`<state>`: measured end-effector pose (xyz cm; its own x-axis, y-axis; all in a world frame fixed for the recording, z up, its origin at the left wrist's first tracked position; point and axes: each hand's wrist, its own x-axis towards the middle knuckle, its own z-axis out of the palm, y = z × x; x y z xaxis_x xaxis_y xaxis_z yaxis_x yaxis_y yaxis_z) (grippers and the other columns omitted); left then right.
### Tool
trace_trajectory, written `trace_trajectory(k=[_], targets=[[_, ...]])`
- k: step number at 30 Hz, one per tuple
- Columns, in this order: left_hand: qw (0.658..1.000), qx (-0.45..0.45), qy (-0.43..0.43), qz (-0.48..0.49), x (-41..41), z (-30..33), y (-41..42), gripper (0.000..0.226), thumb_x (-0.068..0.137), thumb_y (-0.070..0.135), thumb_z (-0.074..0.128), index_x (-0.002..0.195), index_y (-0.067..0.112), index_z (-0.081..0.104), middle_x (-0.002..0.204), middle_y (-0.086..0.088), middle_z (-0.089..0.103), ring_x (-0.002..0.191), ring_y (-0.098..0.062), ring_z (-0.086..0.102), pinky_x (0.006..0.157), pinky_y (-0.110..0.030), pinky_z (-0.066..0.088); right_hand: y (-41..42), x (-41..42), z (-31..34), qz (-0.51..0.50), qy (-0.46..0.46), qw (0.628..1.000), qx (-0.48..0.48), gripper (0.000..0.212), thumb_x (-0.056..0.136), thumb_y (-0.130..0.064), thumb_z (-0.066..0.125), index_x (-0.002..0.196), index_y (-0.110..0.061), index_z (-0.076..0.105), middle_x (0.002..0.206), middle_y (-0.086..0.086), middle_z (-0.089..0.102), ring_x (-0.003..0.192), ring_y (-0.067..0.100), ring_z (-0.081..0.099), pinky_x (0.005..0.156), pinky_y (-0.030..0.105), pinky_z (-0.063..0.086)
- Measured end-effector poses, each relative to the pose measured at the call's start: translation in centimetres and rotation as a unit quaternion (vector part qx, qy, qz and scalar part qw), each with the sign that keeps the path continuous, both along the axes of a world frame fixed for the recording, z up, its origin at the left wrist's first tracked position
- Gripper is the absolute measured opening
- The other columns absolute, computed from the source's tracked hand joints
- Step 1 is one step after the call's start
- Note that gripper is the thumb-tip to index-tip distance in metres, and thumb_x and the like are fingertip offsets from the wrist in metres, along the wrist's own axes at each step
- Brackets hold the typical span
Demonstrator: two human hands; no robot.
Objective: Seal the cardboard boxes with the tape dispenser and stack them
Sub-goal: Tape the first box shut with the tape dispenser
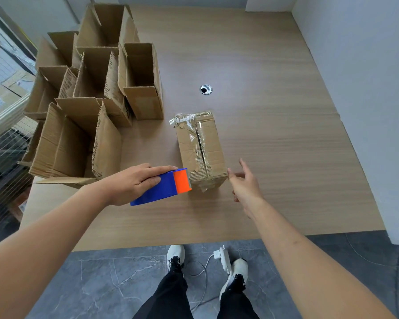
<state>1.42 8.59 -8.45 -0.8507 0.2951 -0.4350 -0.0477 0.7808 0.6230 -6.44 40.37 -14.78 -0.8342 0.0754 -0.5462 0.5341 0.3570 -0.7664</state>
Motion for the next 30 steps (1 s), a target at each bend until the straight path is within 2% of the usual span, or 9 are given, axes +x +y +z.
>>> trace_trajectory(k=[2, 4, 6, 7, 10, 12, 17, 23, 30], targets=[[1.000, 0.003, -0.002, 0.002, -0.1, 0.0, 0.4, 0.045, 0.108, 0.046, 0.032, 0.145, 0.071, 0.023, 0.115, 0.010, 0.054, 0.102, -0.012, 0.054, 0.096, -0.045, 0.043, 0.4, -0.4, 0.4, 0.048, 0.011, 0.995, 0.090, 0.050, 0.101, -0.033, 0.055, 0.147, -0.047, 0.044, 0.139, -0.002, 0.044, 0.097, 0.018, 0.060, 0.080, 0.035, 0.054], [1.000, 0.005, -0.005, 0.006, -0.3, 0.0, 0.9, 0.045, 0.108, 0.045, 0.033, 0.145, 0.071, 0.023, 0.117, 0.010, 0.053, 0.103, -0.011, 0.053, 0.096, -0.044, 0.043, 0.0, -0.4, 1.3, 0.083, 0.133, 0.970, 0.187, 0.043, 0.104, -0.024, 0.044, 0.144, -0.038, 0.052, 0.145, 0.002, 0.042, 0.121, 0.022, 0.054, 0.097, 0.033, 0.044], [1.000, 0.008, -0.002, 0.006, -0.6, -0.1, 1.6, 0.045, 0.108, 0.045, 0.032, 0.146, 0.069, 0.023, 0.114, 0.011, 0.053, 0.101, -0.009, 0.052, 0.096, -0.042, 0.043, -1.2, -0.4, 2.0, 0.173, 0.276, 0.916, 0.235, 0.044, 0.106, -0.029, 0.038, 0.148, -0.033, 0.050, 0.157, 0.002, 0.038, 0.142, 0.022, 0.039, 0.112, 0.040, 0.035], [1.000, 0.011, 0.000, 0.007, -0.8, -0.2, 2.0, 0.045, 0.109, 0.045, 0.032, 0.146, 0.069, 0.024, 0.112, 0.011, 0.052, 0.100, -0.007, 0.051, 0.095, -0.041, 0.042, -1.9, -0.5, 2.0, 0.245, 0.309, 0.886, 0.245, 0.048, 0.106, -0.035, 0.034, 0.153, -0.033, 0.043, 0.164, 0.000, 0.029, 0.149, 0.020, 0.028, 0.118, 0.042, 0.026], [1.000, 0.026, 0.003, 0.014, -1.0, -0.5, 2.8, 0.045, 0.109, 0.045, 0.032, 0.147, 0.068, 0.024, 0.109, 0.012, 0.052, 0.098, -0.004, 0.050, 0.092, -0.035, 0.041, -2.7, -0.9, 0.6, 0.411, 0.306, 0.808, 0.291, 0.061, 0.105, -0.053, 0.014, 0.162, -0.034, 0.015, 0.171, -0.006, -0.003, 0.157, 0.014, -0.008, 0.127, 0.044, -0.001], [0.999, 0.038, -0.001, 0.024, -0.8, -0.7, 2.6, 0.045, 0.109, 0.044, 0.033, 0.146, 0.068, 0.024, 0.108, 0.011, 0.052, 0.097, -0.005, 0.050, 0.090, -0.034, 0.040, -2.5, -1.1, -0.3, 0.429, 0.317, 0.776, 0.337, 0.064, 0.104, -0.056, 0.009, 0.163, -0.033, 0.008, 0.170, -0.006, -0.010, 0.156, 0.015, -0.014, 0.127, 0.046, -0.004], [0.996, 0.081, -0.018, 0.029, 0.6, -1.0, 1.5, 0.046, 0.109, 0.044, 0.035, 0.147, 0.067, 0.024, 0.111, 0.002, 0.055, 0.101, -0.016, 0.054, 0.095, -0.038, 0.042, -2.5, -1.4, -0.5, 0.431, 0.314, 0.767, 0.355, 0.061, 0.105, -0.056, 0.009, 0.163, -0.035, 0.004, 0.170, -0.006, -0.013, 0.155, 0.014, -0.017, 0.126, 0.043, -0.008], [0.996, 0.081, -0.020, 0.038, 2.0, -1.2, -0.5, 0.044, 0.106, 0.054, 0.031, 0.148, 0.067, 0.026, 0.113, 0.005, 0.055, 0.104, -0.016, 0.055, 0.097, -0.044, 0.043, -2.4, -1.7, -0.2, 0.443, 0.298, 0.767, 0.355, 0.058, 0.108, -0.052, 0.013, 0.162, -0.039, -0.002, 0.169, -0.008, -0.017, 0.153, 0.011, -0.022, 0.125, 0.040, -0.013], [0.997, 0.065, -0.027, 0.037, 1.8, -2.4, -0.8, 0.044, 0.106, 0.055, 0.029, 0.148, 0.066, 0.025, 0.135, 0.009, 0.055, 0.118, -0.015, 0.053, 0.104, -0.043, 0.041, -2.5, -1.7, 0.1, 0.451, 0.287, 0.768, 0.353, 0.058, 0.106, -0.053, 0.010, 0.161, -0.040, -0.005, 0.168, -0.009, -0.019, 0.153, 0.010, -0.024, 0.124, 0.039, -0.015]])
